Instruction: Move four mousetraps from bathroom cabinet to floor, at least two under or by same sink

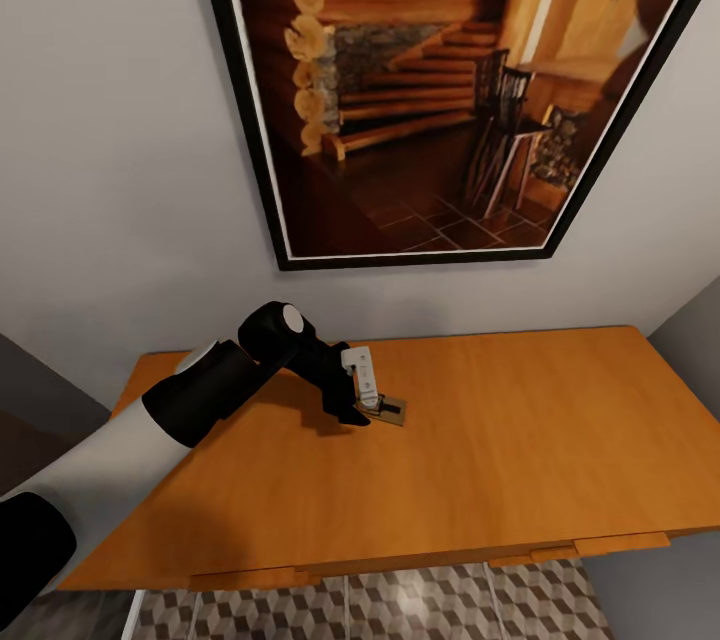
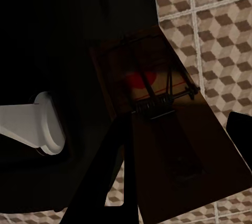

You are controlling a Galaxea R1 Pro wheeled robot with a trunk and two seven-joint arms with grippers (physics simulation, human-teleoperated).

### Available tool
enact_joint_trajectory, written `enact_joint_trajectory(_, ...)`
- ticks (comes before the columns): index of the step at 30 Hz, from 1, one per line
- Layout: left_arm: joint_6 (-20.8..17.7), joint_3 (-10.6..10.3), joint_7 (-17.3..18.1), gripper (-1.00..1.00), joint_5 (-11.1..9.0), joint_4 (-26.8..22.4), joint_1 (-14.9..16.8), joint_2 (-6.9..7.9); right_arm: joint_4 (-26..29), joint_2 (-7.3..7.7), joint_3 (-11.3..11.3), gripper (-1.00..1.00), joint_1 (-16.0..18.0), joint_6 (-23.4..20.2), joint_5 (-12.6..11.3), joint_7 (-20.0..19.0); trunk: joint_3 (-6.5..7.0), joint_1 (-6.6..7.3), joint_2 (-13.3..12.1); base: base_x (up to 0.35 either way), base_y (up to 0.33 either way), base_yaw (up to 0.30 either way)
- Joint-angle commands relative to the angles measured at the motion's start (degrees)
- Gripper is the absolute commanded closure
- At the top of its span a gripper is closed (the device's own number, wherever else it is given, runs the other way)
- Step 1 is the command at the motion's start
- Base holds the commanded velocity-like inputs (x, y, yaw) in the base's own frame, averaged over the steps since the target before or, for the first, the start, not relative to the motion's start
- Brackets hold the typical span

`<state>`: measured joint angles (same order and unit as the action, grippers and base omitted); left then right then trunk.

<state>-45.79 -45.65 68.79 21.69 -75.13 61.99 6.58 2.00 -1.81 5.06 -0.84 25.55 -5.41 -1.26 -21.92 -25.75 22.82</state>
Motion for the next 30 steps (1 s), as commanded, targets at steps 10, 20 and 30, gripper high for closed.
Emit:
enact_joint_trajectory(10,-0.44,-0.13,0.38,-1.0,0.37,-0.22,0.06,0.02,0.11,-0.03,0.39,1.0,-0.03,0.11,-0.12,0.03,-0.49,-0.03,0.09,0.0,0.0,0.0)
enact_joint_trajectory(20,-0.44,-0.19,0.46,-1.0,0.37,-0.48,0.06,-0.52,0.11,-0.03,0.32,1.0,-0.03,0.11,-0.12,0.03,-1.13,-0.03,0.09,0.0,0.0,0.0)
enact_joint_trajectory(30,-0.44,-0.23,0.55,-1.0,0.38,-0.57,0.06,-0.74,0.11,-0.03,0.31,1.0,-0.03,0.11,-0.12,0.03,-1.67,-0.03,0.09,0.0,0.0,0.0)
